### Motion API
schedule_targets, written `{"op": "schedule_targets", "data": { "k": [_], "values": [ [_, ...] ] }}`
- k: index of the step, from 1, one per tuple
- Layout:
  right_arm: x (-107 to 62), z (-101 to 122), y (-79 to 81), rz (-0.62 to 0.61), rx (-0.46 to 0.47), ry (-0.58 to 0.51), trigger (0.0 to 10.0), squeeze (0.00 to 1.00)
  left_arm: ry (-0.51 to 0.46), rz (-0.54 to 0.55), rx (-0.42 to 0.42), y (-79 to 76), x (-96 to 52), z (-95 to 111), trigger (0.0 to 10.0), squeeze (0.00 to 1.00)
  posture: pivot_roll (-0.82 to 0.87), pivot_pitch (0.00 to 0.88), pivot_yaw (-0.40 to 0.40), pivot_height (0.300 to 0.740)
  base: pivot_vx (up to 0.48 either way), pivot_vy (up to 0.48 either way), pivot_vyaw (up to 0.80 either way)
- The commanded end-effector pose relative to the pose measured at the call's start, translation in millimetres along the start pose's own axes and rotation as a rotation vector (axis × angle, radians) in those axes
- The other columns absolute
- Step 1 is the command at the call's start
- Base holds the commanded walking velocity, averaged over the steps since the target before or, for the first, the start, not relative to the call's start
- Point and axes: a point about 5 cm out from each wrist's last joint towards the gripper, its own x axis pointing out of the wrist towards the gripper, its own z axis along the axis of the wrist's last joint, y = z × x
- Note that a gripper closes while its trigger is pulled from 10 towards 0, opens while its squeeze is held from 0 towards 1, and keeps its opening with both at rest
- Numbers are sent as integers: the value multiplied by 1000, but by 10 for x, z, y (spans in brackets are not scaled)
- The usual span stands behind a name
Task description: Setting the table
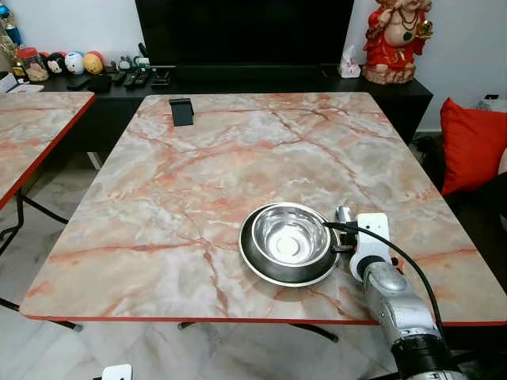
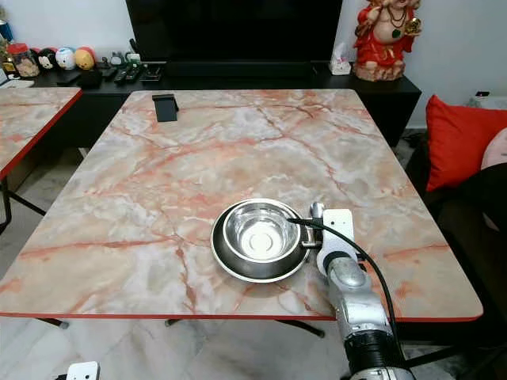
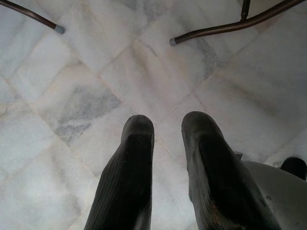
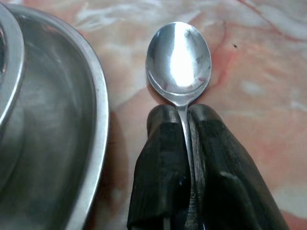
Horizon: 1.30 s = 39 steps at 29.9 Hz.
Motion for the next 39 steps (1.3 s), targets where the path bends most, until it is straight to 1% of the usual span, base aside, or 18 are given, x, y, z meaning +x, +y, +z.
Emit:
{"op": "schedule_targets", "data": {
  "k": [1,14,15,16,17,24,25,26,39],
  "values": [
    [-1,-36,8,-6,3,11,10000,0,23,-9,23,14,-4,-29,10000,0,7,0,20,740,0,0,0],
    [0,-60,32,-4,13,16,10000,0,32,-7,27,33,-5,-37,10000,0,8,0,23,740,0,0,0],
    [0,-60,34,-4,14,16,10000,35,33,-7,27,34,-5,-38,10000,0,8,0,24,740,0,0,0],
    [0,-60,34,-4,14,16,10000,35,33,-7,27,34,-5,-38,10000,0,8,0,24,740,0,0,0],
    [1,-59,36,-4,15,15,10000,71,34,-8,27,35,-6,-39,10000,0,8,0,24,740,0,0,0],
    [-1,-56,46,-2,20,12,10000,75,37,-8,29,43,-7,-44,10000,0,7,0,26,740,0,0,0],
    [-1,-55,47,-2,20,12,10000,224,37,-8,29,44,-7,-45,10000,0,9,0,26,740,0,0,0],
    [-1,-55,48,-1,20,11,10000,345,38,-8,30,45,-7,-45,10000,0,9,0,26,740,0,0,0],
    [0,-51,63,1,23,10,10000,345,41,-8,33,56,-7,-46,10000,0,10,0,30,740,0,0,0]
  ]
}}
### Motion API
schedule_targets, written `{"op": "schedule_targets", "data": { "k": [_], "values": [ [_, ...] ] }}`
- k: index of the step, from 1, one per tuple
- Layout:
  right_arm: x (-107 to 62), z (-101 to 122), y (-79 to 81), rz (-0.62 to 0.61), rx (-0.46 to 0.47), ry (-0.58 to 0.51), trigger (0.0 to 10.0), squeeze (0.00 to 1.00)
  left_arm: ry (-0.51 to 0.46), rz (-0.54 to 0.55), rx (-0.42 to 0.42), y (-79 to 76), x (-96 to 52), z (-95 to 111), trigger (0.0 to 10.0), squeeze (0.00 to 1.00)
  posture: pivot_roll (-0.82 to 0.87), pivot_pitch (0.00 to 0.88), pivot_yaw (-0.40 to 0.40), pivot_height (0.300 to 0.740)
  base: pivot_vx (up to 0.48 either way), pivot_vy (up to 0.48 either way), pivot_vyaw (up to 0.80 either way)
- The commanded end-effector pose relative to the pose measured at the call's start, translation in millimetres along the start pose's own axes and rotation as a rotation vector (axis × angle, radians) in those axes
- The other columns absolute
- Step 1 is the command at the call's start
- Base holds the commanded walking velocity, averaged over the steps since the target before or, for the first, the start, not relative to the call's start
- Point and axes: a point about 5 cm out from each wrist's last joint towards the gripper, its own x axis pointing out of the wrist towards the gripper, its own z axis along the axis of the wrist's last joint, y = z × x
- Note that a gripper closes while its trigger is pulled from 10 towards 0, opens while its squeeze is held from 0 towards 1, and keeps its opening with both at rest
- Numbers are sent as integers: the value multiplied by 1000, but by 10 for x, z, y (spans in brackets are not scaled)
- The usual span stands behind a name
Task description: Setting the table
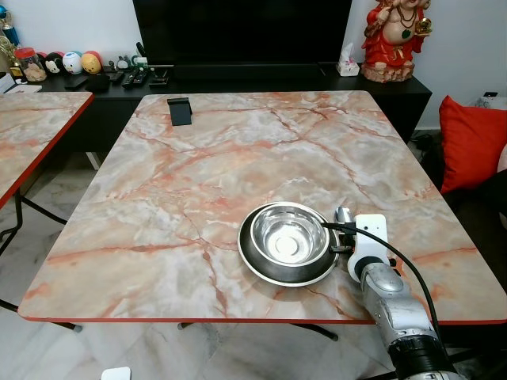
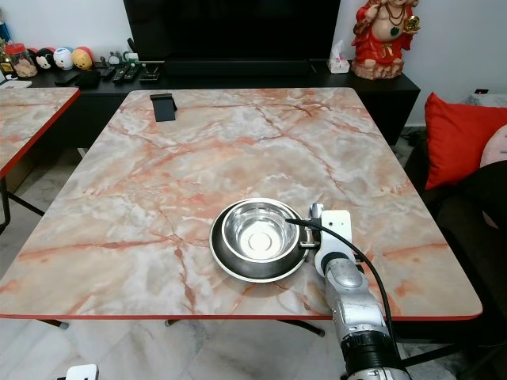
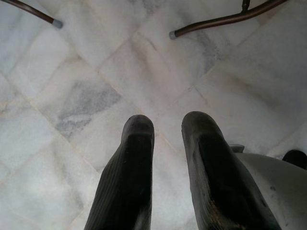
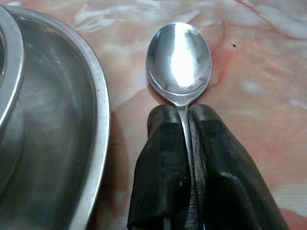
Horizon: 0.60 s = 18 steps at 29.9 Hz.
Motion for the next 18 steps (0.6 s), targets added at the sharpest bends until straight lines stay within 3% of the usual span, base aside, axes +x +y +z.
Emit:
{"op": "schedule_targets", "data": {
  "k": [1,4,6,8,14,17,18],
  "values": [
    [-2,-48,19,4,14,17,10000,349,15,-3,27,28,4,-1,10000,0,10,0,30,740,0,0,0],
    [-1,-46,21,5,15,17,10000,380,15,-3,27,29,5,1,10000,0,9,0,31,740,0,0,0],
    [0,-47,22,6,15,18,10000,675,15,-4,27,26,5,2,10000,0,10,0,30,740,0,0,0],
    [1,-47,23,6,16,18,10000,698,15,-4,28,26,6,3,10000,0,11,0,30,740,0,0,0],
    [3,-43,29,6,16,16,10000,671,16,-4,29,26,7,4,10000,0,12,0,29,740,0,0,0],
    [4,-43,28,5,13,16,10000,608,16,-4,29,25,7,3,10000,0,11,0,29,740,0,0,0],
    [4,-43,28,5,12,16,10000,498,16,-4,29,25,7,3,10000,0,11,0,29,740,0,0,0]
  ]
}}
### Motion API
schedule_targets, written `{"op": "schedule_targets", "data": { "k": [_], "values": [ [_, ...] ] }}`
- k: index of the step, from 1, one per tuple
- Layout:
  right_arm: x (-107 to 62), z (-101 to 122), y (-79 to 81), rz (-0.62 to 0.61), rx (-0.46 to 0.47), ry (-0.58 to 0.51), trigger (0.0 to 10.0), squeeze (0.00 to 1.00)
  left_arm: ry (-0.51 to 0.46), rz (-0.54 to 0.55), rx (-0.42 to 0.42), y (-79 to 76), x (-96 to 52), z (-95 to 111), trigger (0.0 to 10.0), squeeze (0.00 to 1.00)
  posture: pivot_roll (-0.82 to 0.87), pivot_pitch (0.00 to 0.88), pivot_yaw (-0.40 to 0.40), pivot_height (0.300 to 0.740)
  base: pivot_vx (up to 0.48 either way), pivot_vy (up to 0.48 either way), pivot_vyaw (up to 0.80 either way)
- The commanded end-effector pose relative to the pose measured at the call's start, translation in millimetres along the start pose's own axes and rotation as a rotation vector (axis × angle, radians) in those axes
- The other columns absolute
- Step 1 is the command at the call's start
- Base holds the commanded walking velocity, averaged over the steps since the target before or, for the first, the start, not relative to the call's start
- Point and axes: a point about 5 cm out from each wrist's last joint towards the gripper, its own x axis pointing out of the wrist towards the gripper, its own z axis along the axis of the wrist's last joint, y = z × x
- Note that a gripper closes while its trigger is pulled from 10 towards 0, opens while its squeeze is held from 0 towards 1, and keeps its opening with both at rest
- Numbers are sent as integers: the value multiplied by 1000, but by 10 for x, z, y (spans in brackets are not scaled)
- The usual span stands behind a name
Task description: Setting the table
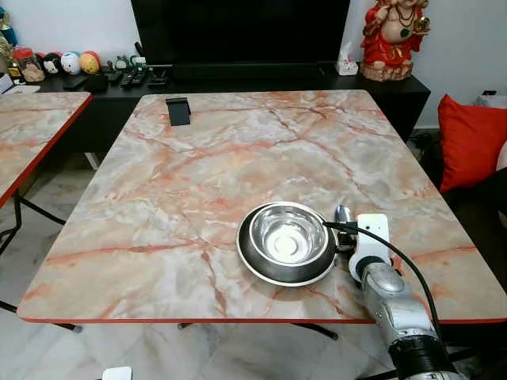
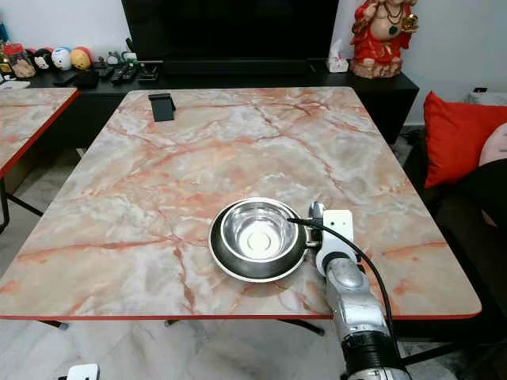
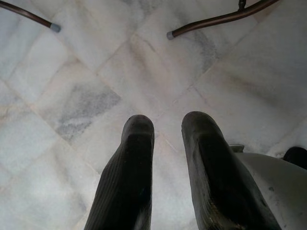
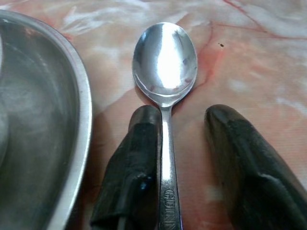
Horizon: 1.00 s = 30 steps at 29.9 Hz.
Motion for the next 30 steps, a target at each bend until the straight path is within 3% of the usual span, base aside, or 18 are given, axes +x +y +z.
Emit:
{"op": "schedule_targets", "data": {
  "k": [1,2,23,30],
  "values": [
    [3,-50,39,14,8,23,10000,498,19,5,7,35,-4,-19,10000,0,11,0,29,740,0,0,0],
    [4,-50,39,14,8,24,10000,0,19,5,7,35,-3,-19,10000,0,11,0,29,740,0,0,0],
    [12,-6,65,23,11,5,10000,0,-1,4,11,39,8,26,10000,0,12,0,31,740,0,0,0],
    [13,87,44,12,30,-50,10000,0,-12,1,11,27,16,52,10000,0,13,0,30,740,0,0,0]
  ]
}}
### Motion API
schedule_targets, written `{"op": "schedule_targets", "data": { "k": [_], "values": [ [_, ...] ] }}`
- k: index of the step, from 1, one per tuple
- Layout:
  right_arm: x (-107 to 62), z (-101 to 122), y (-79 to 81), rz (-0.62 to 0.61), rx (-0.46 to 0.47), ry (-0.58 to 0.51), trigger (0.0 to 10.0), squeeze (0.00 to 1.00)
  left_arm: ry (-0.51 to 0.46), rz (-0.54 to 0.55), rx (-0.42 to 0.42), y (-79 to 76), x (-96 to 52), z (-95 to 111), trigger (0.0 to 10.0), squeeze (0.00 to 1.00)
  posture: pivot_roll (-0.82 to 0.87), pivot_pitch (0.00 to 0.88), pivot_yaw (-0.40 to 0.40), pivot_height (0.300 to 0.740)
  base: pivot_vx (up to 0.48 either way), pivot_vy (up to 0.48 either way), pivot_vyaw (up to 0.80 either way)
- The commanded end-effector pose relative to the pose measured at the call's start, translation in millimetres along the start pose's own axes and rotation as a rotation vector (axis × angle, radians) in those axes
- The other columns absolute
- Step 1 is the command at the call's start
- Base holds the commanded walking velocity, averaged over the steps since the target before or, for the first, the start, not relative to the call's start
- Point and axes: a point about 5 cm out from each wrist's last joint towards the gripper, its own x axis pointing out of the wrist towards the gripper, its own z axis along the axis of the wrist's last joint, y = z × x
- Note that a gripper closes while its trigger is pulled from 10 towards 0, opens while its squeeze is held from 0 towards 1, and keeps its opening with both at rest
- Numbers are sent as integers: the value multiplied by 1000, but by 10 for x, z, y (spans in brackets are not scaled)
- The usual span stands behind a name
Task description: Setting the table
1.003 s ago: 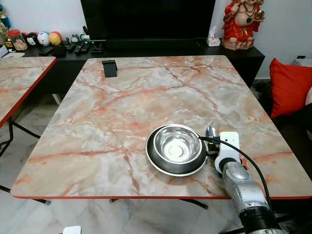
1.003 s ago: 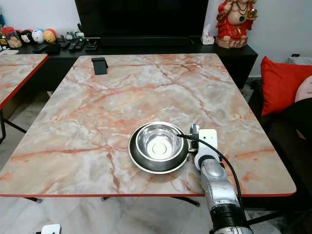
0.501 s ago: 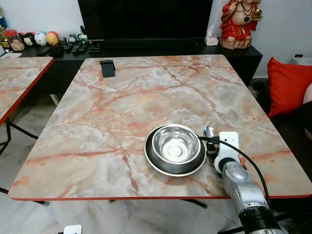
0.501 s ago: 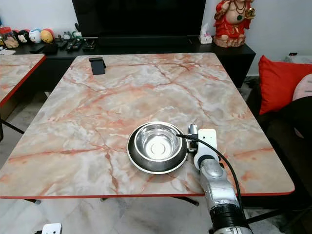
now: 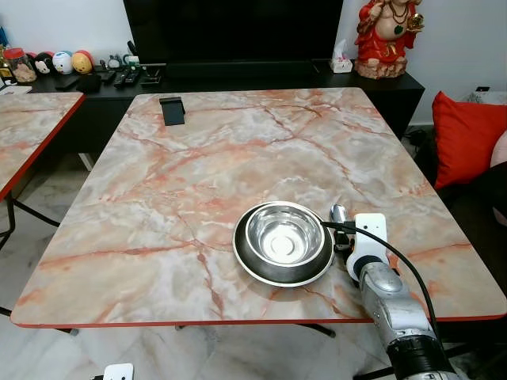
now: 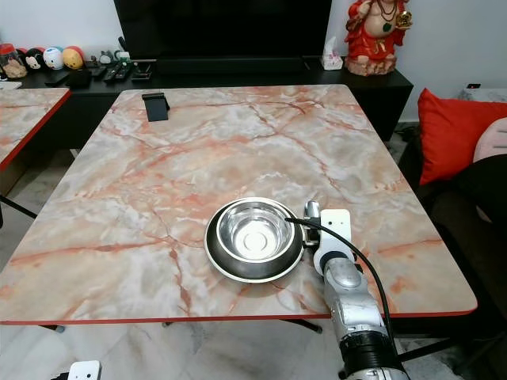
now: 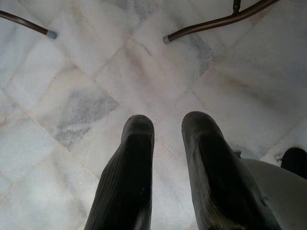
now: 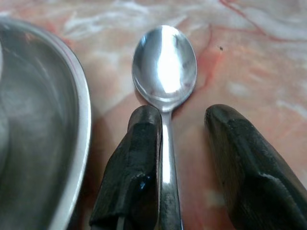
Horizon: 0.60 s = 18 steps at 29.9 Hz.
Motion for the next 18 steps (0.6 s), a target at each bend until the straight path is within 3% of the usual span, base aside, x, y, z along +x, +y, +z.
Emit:
{"op": "schedule_targets", "data": {
  "k": [1,18],
  "values": [
    [14,73,12,0,24,-30,10000,0,-1,6,7,34,0,9,10000,0,13,0,30,740,0,0,0],
    [13,208,-25,-24,23,-118,10000,0,-15,4,7,23,7,37,10000,0,12,0,32,740,0,0,0]
  ]
}}
